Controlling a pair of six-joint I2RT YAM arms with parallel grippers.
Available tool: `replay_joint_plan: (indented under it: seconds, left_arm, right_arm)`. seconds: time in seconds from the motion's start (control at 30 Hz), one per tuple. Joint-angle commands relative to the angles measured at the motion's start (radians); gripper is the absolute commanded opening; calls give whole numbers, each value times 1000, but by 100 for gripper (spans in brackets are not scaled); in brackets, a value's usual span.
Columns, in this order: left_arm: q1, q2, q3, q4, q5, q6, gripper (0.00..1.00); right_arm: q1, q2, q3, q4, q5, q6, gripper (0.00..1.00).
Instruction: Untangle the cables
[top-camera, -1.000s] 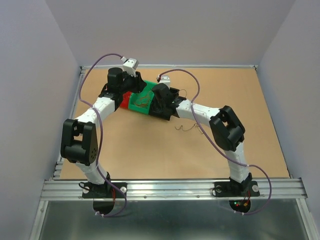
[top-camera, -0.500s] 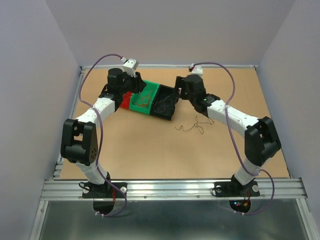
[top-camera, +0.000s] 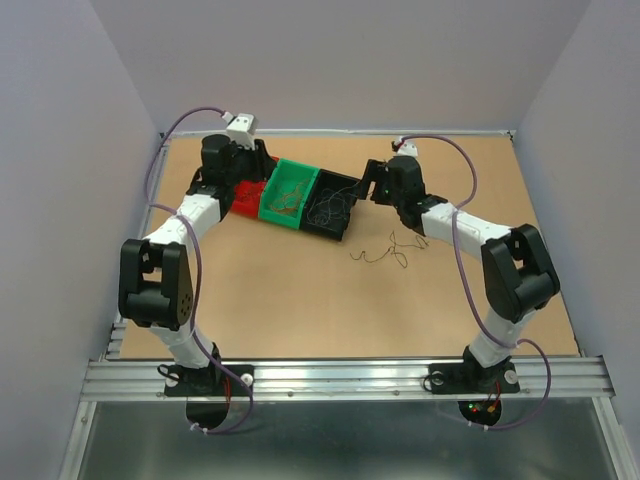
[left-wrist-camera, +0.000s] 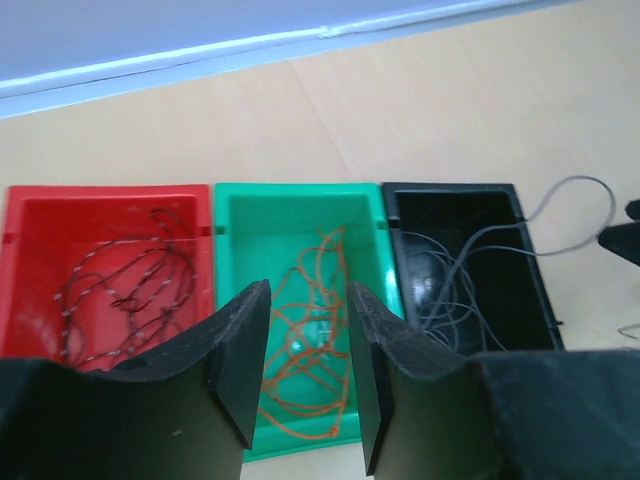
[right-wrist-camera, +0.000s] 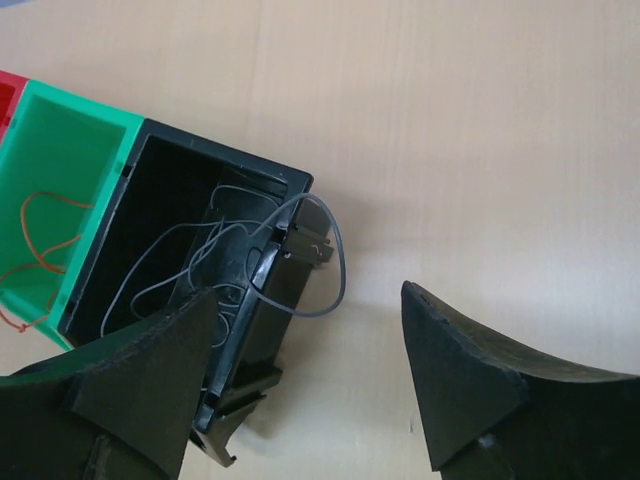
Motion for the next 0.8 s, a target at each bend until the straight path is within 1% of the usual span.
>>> replay_joint_plan:
  seconds: [0.0,0.07,0.1,0.13,0.2,0.23,0.3,0.33,0.43,0.53,0.6,0.63,0.77]
  left_arm:
    - [92,-52,27,39,-35,-55,51]
    - [150,-38,46,39,-29,-75,52]
    - [166,-18,55,34,-29,-81,53]
    - [206,-6,67,23,-32,-90,54]
    - [238,45,101,13,-25,-98,54]
    - [253,62,112,10,-16,-112,54]
    - [298,114,145,-1,17,-122,54]
    - [309,129,158,-12,23,-130,54]
    - [329,191,202,-42,23,-126,53]
    - [333,260,264,-96,5,-121,52]
    - [335,316,317,-125,-3,-118,52]
    - [333,333,334,-141,-6,-118,51]
    - [335,431,414,-210,35,-119,49]
  right_arm:
    - [-9,48,19,110,-59,8,77]
    - [-9,59,27,110,-61,5,73]
    - [-9,64,33,112,-64,0,70]
    - [-9,68,33,112,-69,-4,66]
    - [-9,75,35,115,-72,-4,60]
    - [-9,73,35,115,-76,-6,51]
    - [-6,65,27,125,-81,-7,38]
    - [-6,61,15,133,-76,-9,23]
    - [6,44,9,145,-41,-20,1]
    - [43,39,21,132,19,-41,1]
    - [86,44,56,89,62,-66,0]
    - [99,50,70,72,110,-75,1]
    - [162,84,157,-46,177,-89,1]
